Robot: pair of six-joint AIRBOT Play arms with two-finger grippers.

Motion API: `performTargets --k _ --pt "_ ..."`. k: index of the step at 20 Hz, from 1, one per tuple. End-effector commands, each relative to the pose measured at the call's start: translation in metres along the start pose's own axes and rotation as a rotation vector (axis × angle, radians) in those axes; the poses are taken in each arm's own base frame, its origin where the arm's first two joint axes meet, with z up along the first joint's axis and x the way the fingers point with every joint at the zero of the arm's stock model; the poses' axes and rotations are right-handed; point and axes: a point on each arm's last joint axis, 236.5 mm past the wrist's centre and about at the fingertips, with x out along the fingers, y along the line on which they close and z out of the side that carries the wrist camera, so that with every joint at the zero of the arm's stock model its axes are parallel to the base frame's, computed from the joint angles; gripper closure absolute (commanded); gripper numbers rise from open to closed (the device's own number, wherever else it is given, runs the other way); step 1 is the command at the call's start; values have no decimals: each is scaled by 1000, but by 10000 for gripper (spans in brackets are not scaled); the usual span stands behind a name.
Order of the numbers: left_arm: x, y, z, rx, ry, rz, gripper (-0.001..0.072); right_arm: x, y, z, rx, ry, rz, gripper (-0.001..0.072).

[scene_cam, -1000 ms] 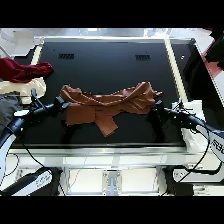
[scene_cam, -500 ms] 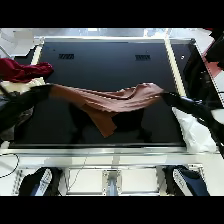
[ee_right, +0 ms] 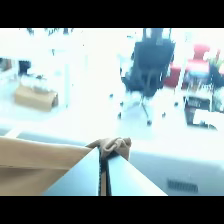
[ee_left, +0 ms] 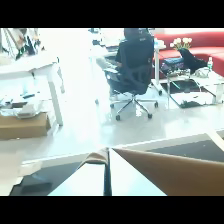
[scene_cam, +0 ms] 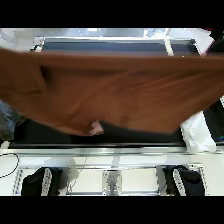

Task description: Fold the shirts.

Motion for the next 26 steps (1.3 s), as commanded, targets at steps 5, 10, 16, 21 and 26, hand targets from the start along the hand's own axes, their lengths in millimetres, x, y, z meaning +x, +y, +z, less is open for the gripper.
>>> performTargets --k 5,10,16,21,26 --pt "144 -5 -150 -319 511 -235 703 178 -41 -135 252 387 114 704" --pt "238 -53 -322 -163 814 -182 703 257 -35 -292 336 662 139 704" --pt "286 -49 -446 -207 895 -33 703 303 -32 -434 408 806 80 704" --pt "280 -20 -465 -202 935 29 702 314 -48 -463 408 797 13 703" --pt "211 -35 -484 -201 1242 -23 702 291 -43 -462 321 898 59 703"
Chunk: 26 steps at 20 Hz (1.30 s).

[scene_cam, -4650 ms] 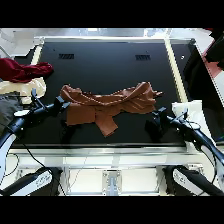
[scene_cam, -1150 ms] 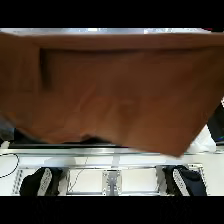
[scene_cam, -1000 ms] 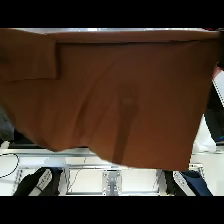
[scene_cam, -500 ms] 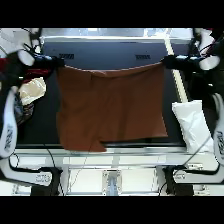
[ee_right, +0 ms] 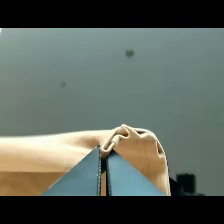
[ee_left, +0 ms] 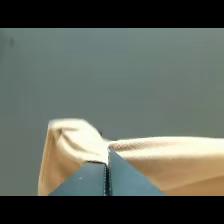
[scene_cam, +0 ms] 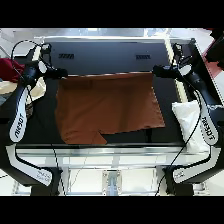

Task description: Fold the shirts.

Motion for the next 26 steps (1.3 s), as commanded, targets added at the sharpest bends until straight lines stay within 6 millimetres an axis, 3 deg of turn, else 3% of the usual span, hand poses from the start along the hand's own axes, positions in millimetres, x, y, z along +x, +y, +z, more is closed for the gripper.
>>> performTargets --k 1,4,6,12,18,19,20,21,22,24,26 --pt "-13 -1 -64 37 263 -4 702 -7 -5 -27 -56 126 -27 704" --pt "-17 0 -98 32 318 -4 702 -16 -17 -66 -69 296 -73 703" --pt "-18 0 -117 30 355 -6 702 -17 -20 -80 -77 341 -79 703" --pt "-13 -20 -151 59 440 -25 701 -9 -26 -140 -63 463 -85 703" --pt "-19 -19 -169 58 518 -25 699 -7 -28 -156 -37 501 -87 701" --pt "-21 -19 -172 58 534 -25 664 -8 -27 -157 -25 507 -88 699" --pt "-22 -19 -174 58 544 -26 432 -10 -27 -159 -1 518 -92 671" --pt "-23 -19 -173 58 541 -26 188 -15 -27 -162 11 537 -92 574" --pt "-27 -19 -170 58 528 -25 149 -23 -28 -164 13 561 -92 461" --pt "-45 -19 -151 66 462 -26 150 -54 -34 -161 -3 602 -115 443" --pt "-84 -16 -120 69 340 -22 149 -99 -45 -144 -25 595 -163 444"
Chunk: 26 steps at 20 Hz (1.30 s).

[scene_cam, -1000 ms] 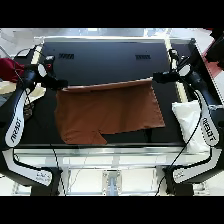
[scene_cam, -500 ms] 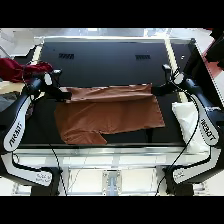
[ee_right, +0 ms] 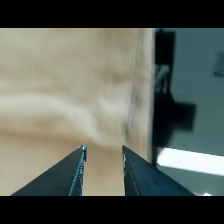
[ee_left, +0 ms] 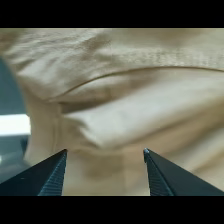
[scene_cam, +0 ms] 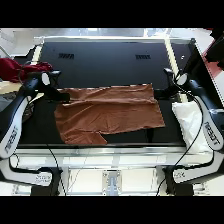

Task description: Fold the shirts.

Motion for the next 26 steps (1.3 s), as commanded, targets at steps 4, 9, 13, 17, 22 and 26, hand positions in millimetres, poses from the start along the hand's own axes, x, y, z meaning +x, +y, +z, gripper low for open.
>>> performTargets --k 4,9,13,17,22,26 --pt "-170 12 8 -19 -409 35 150 -161 -14 -8 -2 -224 -83 446" --pt "-346 27 43 -41 -1082 112 150 -329 13 37 -66 -849 -181 447" --pt "-403 23 58 -141 -1328 25 383 -431 34 55 53 -1255 -82 449" --pt "-335 5 57 -201 -1076 -104 385 -387 40 53 94 -1096 0 448" --pt "-214 5 -2 -193 -584 -58 384 -315 32 -1 3 -718 -82 446" --pt "-95 7 -78 -427 -378 -77 384 -266 23 -43 22 -540 -95 445"
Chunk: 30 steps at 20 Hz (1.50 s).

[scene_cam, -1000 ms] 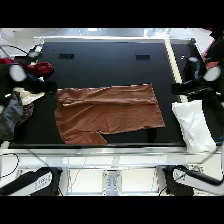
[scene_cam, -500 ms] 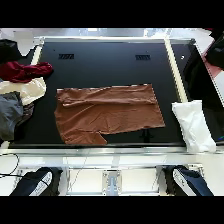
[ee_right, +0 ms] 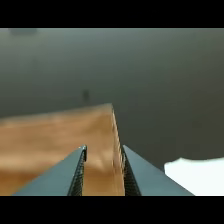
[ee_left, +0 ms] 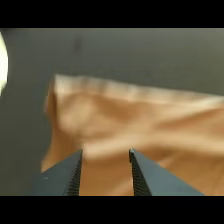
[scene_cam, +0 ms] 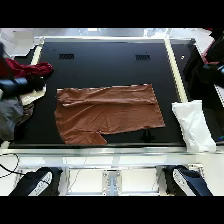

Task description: Fold the shirts.

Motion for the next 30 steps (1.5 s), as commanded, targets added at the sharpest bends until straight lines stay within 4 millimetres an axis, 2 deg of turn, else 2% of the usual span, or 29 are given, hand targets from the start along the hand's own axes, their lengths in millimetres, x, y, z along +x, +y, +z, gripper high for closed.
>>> performTargets --k 1,3,4,6,8,14,17,18,21,22,25,30 --pt "47 29 -131 -284 220 68 384 9 -5 -64 2 185 -7 444" --pt "61 26 -210 -504 316 46 384 17 -2 -89 25 242 9 445" --pt "64 17 -239 -589 351 9 384 19 0 -95 36 253 22 445" --pt "65 2 -278 -727 404 -55 384 22 5 -98 53 258 45 445" --pt "63 -3 -298 -775 439 -73 384 21 7 -98 57 257 52 445" --pt "59 -3 -313 -802 493 -48 382 21 9 -97 61 256 60 445" --pt "58 -4 -308 -800 478 -57 383 21 9 -97 61 256 61 446" --pt "57 -5 -300 -794 451 -73 383 21 10 -98 62 258 61 445" --pt "44 -4 -238 -714 222 -141 388 21 9 -98 61 260 61 446" --pt "36 -1 -232 -694 196 -131 436 21 9 -98 60 260 60 446" --pt "17 0 -262 -697 305 -89 428 21 9 -98 60 258 60 446" --pt "13 1 -282 -690 393 -56 401 22 9 -98 60 257 59 446"
